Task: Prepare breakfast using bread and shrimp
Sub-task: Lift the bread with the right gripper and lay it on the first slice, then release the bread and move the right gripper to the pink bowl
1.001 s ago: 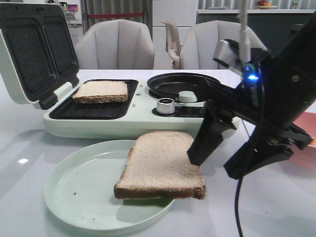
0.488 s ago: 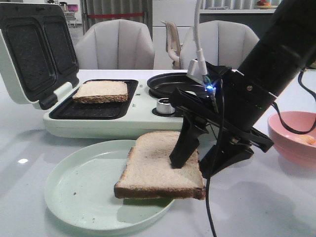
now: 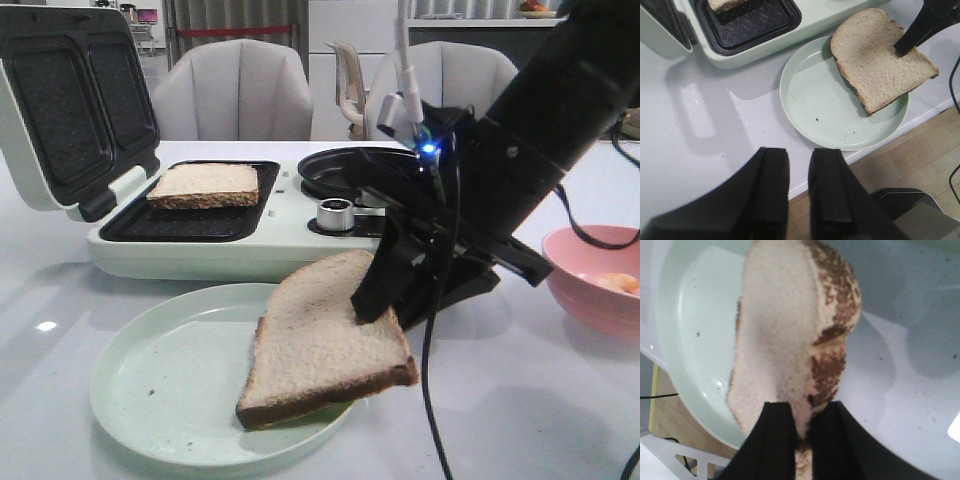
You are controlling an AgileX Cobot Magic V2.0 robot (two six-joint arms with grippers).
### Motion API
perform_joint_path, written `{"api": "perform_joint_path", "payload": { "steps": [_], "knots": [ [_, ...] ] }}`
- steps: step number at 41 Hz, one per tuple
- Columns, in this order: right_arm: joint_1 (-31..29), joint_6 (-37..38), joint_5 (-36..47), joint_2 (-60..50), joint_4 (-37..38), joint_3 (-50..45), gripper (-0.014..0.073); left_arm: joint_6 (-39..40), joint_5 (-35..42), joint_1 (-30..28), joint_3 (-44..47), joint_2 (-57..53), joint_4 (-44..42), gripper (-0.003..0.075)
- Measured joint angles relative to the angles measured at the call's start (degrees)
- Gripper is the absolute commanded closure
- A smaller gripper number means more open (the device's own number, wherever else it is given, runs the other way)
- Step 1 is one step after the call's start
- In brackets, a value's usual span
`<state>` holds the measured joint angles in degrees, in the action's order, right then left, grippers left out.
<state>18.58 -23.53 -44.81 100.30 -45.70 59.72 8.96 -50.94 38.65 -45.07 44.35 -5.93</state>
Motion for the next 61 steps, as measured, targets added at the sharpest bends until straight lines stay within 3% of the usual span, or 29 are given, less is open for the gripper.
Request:
{"api": "perform_joint_path", "payload": {
  "steps": [11, 17, 26, 42, 47, 55, 61],
  "knots": [
    [0.0, -0.5, -1.6, -15.4, 0.7, 1.8, 0.0550, 0.0, 0.0, 0.0, 0.0, 0.0, 0.0, 0.0519],
    [0.1, -2.4, 0.8, -16.5, -1.5, 6.2, 0.0550, 0.0, 0.0, 0.0, 0.0, 0.0, 0.0, 0.0519],
    [2.9, -7.1, 5.1, -8.4, -6.9, 14.5, 0.0550, 0.0, 0.0, 0.0, 0.0, 0.0, 0.0, 0.0519],
    [6.5, -8.0, 8.3, 14.4, -11.9, 32.7, 0.0540, 0.0, 0.0, 0.0, 0.0, 0.0, 0.0, 0.0519],
    [6.5, -8.1, 8.9, 19.5, -12.0, 36.1, 0.0438, 0.0, 0.0, 0.0, 0.0, 0.0, 0.0, 0.0519],
    [6.4, -8.1, 9.1, 22.6, -11.9, 37.0, 0.0111, 0.0, 0.0, 0.0, 0.0, 0.0, 0.0, 0.0519],
    [6.1, -8.1, 9.1, 22.7, -11.9, 37.8, 0.0088, 0.0, 0.0, 0.0, 0.0, 0.0, 0.0, 0.0519]
  ]
}}
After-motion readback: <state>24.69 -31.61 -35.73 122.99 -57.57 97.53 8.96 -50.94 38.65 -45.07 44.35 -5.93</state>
